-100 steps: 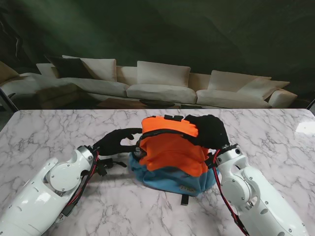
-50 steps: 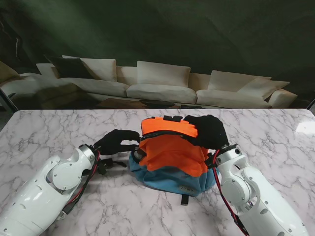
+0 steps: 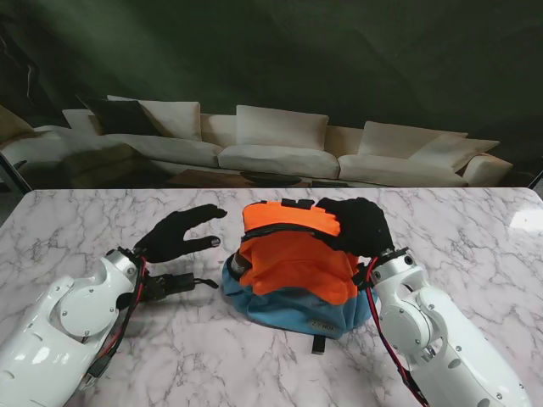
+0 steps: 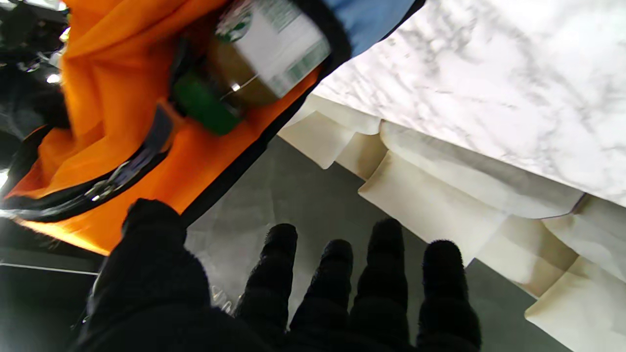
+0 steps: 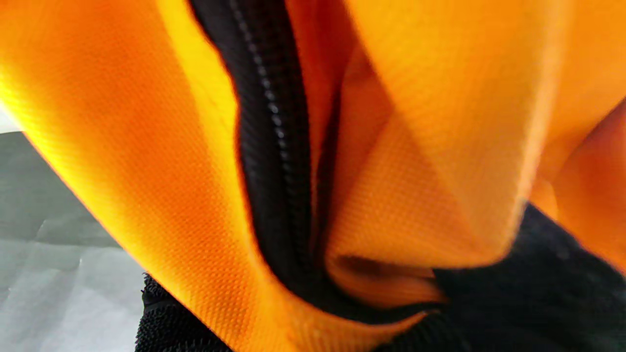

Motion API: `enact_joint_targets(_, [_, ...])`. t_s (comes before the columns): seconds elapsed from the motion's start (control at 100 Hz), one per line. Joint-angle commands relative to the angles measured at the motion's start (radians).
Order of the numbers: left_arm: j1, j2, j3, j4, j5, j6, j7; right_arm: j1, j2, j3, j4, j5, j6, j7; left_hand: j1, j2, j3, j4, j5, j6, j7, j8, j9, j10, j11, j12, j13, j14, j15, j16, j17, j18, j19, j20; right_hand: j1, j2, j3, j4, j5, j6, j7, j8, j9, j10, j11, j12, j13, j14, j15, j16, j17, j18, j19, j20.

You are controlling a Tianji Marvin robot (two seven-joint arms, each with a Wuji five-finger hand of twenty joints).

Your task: Put the umbrella and water cup into the side pockets of the backpack

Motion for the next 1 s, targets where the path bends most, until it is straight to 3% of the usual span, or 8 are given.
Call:
enact_joint_targets(0.0, [-0.018, 0.003, -0.003, -0.048, 0.004, -0.01, -0.025, 0.0, -0.003, -0.006, 0.005, 0.002, 0.01, 0.008, -0.042, 0.011, -0.018, 0.012, -0.045, 0.011, -0.022, -0.013, -0.033, 0.005, -0.025, -0.02, -0.025, 0.01, -0.035, -0.028, -0.001, 0.028, -0.038, -0.028, 0.114, 0.12, 0.072, 0.043, 0.017, -0.133, 0.076, -0.009, -0.014, -0.023, -0.024, -0.001, 0.032, -0.026, -0.003, 0.006, -0.016, -0.013, -0.001, 0.006])
enact_joint_targets(0.13, [-0.04, 0.006, 0.008, -0.1, -0.007, -0.023, -0.04, 0.005, -0.004, -0.01, 0.007, 0.005, 0.017, 0.01, -0.084, -0.027, -0.018, 0.011, -0.118, 0.043, -0.07, -0.039, -0.065, 0.03, -0.044, -0.037, -0.048, 0.016, -0.054, -0.065, 0.001, 0.029, -0.064, -0.048, 0.114, 0.127, 0.064, 0.045, 0.01, -0.126, 0.075, -0.02, -0.025, -0.019, -0.035, -0.009, 0.02, -0.025, -0.014, 0.002, -0.023, -0.011, -0.005, 0.006])
enact_joint_targets(0.19, [-0.057, 0.01, 0.022, -0.119, -0.02, -0.027, -0.066, 0.009, -0.003, -0.012, 0.01, 0.003, 0.022, 0.011, -0.13, -0.02, -0.019, 0.009, -0.25, 0.065, -0.138, -0.081, -0.171, 0.037, -0.067, -0.063, -0.067, 0.019, -0.057, -0.079, 0.009, 0.042, -0.058, -0.044, 0.115, 0.13, 0.062, 0.046, 0.008, -0.125, 0.075, -0.023, -0.029, -0.017, -0.039, -0.011, 0.015, -0.024, -0.02, 0.001, -0.026, -0.01, -0.006, 0.005])
enact_joint_targets(0.24, [-0.071, 0.015, 0.037, -0.137, -0.05, -0.024, -0.1, 0.012, -0.003, -0.013, 0.011, 0.001, 0.026, 0.014, -0.165, -0.04, -0.015, 0.008, -0.295, 0.059, -0.156, -0.218, -0.267, 0.035, -0.079, -0.117, -0.088, 0.031, -0.063, -0.096, 0.01, 0.064, -0.065, -0.038, 0.114, 0.131, 0.06, 0.047, 0.008, -0.126, 0.076, -0.025, -0.032, -0.015, -0.043, -0.014, 0.01, -0.023, -0.024, -0.001, -0.029, -0.01, -0.008, 0.005])
enact_joint_targets(0.29, [-0.088, 0.015, 0.057, -0.143, -0.059, -0.025, -0.105, 0.014, -0.002, -0.015, 0.012, -0.002, 0.029, 0.014, -0.189, -0.06, -0.014, 0.008, -0.295, 0.052, -0.165, -0.325, -0.315, 0.032, -0.086, -0.149, -0.099, 0.037, -0.07, -0.108, 0.019, 0.092, -0.08, -0.044, 0.113, 0.13, 0.057, 0.047, 0.006, -0.125, 0.075, -0.028, -0.034, -0.015, -0.046, -0.016, 0.007, -0.025, -0.029, -0.003, -0.03, -0.009, -0.009, 0.005])
enact_joint_targets(0.39, [-0.12, 0.014, 0.096, -0.153, -0.06, -0.029, -0.106, 0.016, -0.002, -0.017, 0.011, -0.005, 0.035, 0.016, -0.209, -0.115, -0.014, 0.009, -0.292, 0.061, -0.149, -0.323, -0.317, 0.039, -0.083, -0.161, -0.103, 0.05, -0.076, -0.123, 0.034, 0.121, -0.088, -0.056, 0.109, 0.13, 0.053, 0.048, 0.0, -0.12, 0.072, -0.033, -0.038, -0.014, -0.052, -0.021, 0.002, -0.026, -0.036, -0.005, -0.033, -0.008, -0.01, 0.005])
enact_joint_targets(0.57, [-0.182, 0.014, 0.176, -0.142, -0.022, -0.012, -0.11, 0.016, -0.002, -0.016, 0.011, -0.004, 0.043, 0.019, -0.191, -0.201, -0.01, 0.007, -0.295, 0.111, -0.139, -0.219, -0.253, 0.075, -0.064, -0.088, -0.104, 0.043, -0.074, -0.133, 0.028, 0.091, -0.099, -0.07, 0.107, 0.133, 0.049, 0.05, -0.009, -0.109, 0.068, -0.042, -0.046, -0.01, -0.062, -0.026, -0.006, -0.024, -0.049, -0.009, -0.04, -0.008, -0.015, 0.004])
enact_joint_targets(0.99, [-0.326, 0.001, 0.332, -0.055, 0.083, 0.108, -0.095, -0.011, 0.004, -0.011, -0.027, -0.025, 0.016, 0.028, -0.033, -0.258, 0.017, 0.024, -0.291, 0.134, -0.155, -0.305, -0.18, 0.113, -0.055, -0.068, -0.035, 0.044, -0.026, -0.107, 0.079, 0.006, -0.024, -0.047, 0.143, 0.135, 0.06, 0.047, 0.0, -0.134, 0.067, -0.057, -0.052, -0.013, -0.084, -0.035, -0.02, -0.032, -0.069, -0.014, -0.048, -0.007, -0.022, 0.004])
